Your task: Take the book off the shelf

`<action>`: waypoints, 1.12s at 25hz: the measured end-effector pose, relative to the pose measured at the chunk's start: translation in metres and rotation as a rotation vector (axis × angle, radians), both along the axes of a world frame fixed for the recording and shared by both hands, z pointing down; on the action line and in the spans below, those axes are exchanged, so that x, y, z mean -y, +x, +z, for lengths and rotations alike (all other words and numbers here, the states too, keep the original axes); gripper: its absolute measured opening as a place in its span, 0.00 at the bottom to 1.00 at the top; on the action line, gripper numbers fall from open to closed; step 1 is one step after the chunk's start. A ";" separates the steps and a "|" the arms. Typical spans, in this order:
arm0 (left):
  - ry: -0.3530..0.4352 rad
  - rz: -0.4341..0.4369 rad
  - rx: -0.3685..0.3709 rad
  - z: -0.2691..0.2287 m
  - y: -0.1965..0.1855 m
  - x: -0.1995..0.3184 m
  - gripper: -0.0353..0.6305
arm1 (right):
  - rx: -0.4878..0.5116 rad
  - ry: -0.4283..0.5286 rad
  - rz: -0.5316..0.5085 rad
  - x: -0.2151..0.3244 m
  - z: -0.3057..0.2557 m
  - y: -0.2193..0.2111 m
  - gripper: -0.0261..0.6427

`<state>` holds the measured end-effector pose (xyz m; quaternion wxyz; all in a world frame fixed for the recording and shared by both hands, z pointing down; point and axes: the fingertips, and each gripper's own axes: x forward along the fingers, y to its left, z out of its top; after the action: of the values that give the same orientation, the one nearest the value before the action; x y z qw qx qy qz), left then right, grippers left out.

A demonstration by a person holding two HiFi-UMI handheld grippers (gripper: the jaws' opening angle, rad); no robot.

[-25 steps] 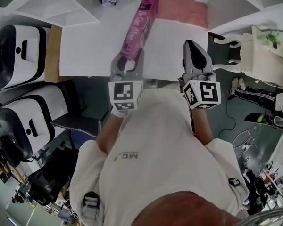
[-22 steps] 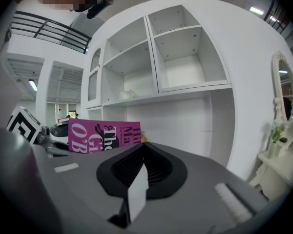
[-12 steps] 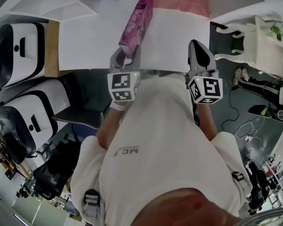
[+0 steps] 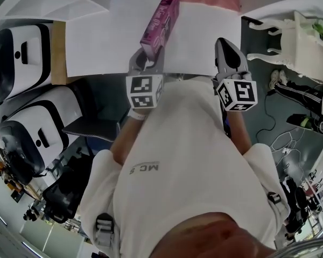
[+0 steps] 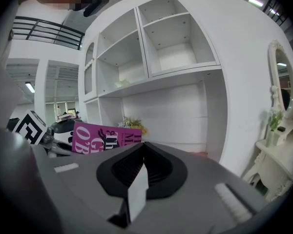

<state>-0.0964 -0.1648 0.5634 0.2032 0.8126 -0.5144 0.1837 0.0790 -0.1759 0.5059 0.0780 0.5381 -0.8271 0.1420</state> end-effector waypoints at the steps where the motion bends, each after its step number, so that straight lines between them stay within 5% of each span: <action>1: 0.004 0.002 -0.001 0.000 0.000 0.001 0.27 | 0.004 -0.001 -0.005 0.001 0.001 -0.001 0.04; 5: 0.016 0.013 -0.008 -0.002 0.000 0.002 0.27 | 0.050 -0.032 -0.028 0.000 0.005 -0.006 0.04; 19: 0.067 0.047 -0.049 -0.021 0.004 -0.004 0.27 | -0.024 0.006 -0.204 -0.007 -0.020 -0.039 0.04; 28: 0.069 0.048 -0.091 -0.025 0.008 -0.010 0.27 | -0.013 -0.006 -0.209 -0.018 -0.015 -0.036 0.04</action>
<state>-0.0888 -0.1553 0.5381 0.1937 0.8388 -0.4910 0.1335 0.0434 -0.1580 0.4905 0.0994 0.4496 -0.8778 0.1320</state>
